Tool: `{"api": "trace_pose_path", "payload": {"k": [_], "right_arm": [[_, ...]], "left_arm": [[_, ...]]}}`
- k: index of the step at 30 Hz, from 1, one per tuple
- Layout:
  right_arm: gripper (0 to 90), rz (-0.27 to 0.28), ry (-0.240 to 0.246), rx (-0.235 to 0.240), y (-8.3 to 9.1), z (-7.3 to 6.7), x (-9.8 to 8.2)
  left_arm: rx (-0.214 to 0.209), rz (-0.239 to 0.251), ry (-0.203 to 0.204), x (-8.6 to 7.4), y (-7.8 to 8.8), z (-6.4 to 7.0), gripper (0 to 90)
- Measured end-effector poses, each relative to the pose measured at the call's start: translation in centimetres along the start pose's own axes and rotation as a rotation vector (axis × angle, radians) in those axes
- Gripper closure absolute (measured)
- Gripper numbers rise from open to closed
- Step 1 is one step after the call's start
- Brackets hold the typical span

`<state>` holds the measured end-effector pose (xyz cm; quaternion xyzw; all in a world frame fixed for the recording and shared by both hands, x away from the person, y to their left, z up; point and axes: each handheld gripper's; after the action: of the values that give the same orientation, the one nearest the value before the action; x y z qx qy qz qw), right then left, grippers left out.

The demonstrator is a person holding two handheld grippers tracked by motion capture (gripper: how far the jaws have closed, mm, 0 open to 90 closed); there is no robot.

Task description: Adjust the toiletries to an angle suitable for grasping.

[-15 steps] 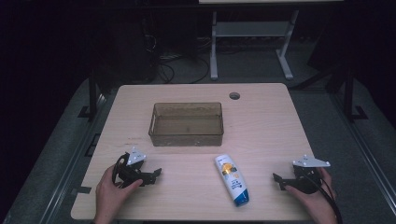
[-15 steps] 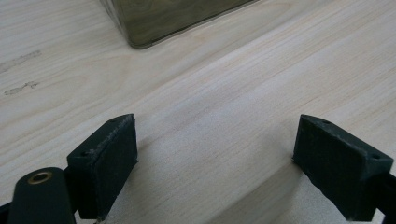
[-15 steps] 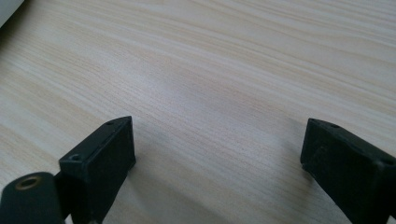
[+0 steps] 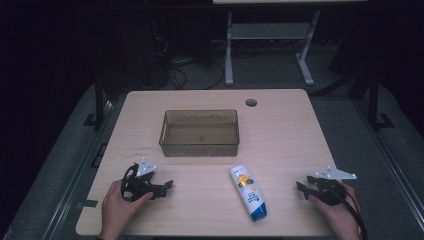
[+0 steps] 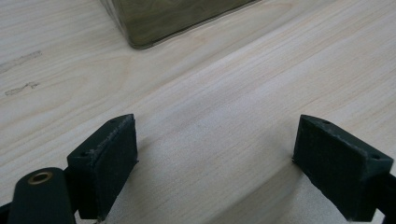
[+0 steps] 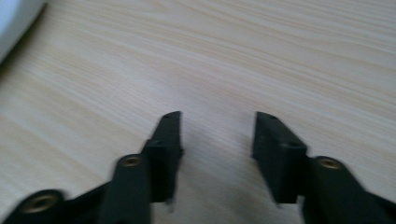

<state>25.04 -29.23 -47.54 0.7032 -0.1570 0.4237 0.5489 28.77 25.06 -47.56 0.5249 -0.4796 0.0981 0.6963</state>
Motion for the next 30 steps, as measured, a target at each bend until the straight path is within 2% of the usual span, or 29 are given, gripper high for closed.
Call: {"api": "trace_pose_path", "payload": {"k": [1,2,5,6,7,10,16,21,30], "right_arm": [[63.8,-0.005,-0.007,0.017,0.1,-0.1,0.1],[63.8,-0.005,-0.007,0.017,0.1,-0.1,0.1],[76.2,0.0,-0.024,0.056,0.3,-0.3,0.4],[76.2,0.0,-0.024,0.056,0.3,-0.3,0.4],[82.6,0.002,-0.03,0.077,0.4,-0.5,0.5],[89.3,0.007,-0.044,0.107,0.7,-0.7,0.7],[90.0,0.004,-0.072,0.176,1.0,-1.1,1.1],[89.8,0.012,-0.067,0.219,1.2,-1.7,1.4],[89.9,0.017,-0.055,0.263,1.3,-3.0,2.0]], "left_arm": [[0.0,0.001,0.0,0.0,0.0,0.0,12.4],[0.0,0.0,0.0,0.0,0.0,0.0,12.4],[0.0,0.001,0.0,0.0,0.0,0.0,12.4],[0.0,0.001,0.0,0.0,0.0,0.0,12.4],[0.0,0.001,0.0,0.0,0.0,0.0,12.4],[-0.001,0.002,0.0,0.0,0.0,0.0,12.4],[0.0,0.002,0.0,0.0,0.0,0.0,12.4],[0.0,0.001,0.0,0.0,0.0,0.0,12.4],[0.001,0.002,0.001,0.0,0.0,0.0,12.4]]}}
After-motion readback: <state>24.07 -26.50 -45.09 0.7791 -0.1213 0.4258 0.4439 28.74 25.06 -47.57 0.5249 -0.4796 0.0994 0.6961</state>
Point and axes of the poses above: each handheld gripper's, and its own axes: y roughly backward along the jaws, x roughly out of its top, z roughly to its right, and after that the axes turned 4 degrees about z, right-handed
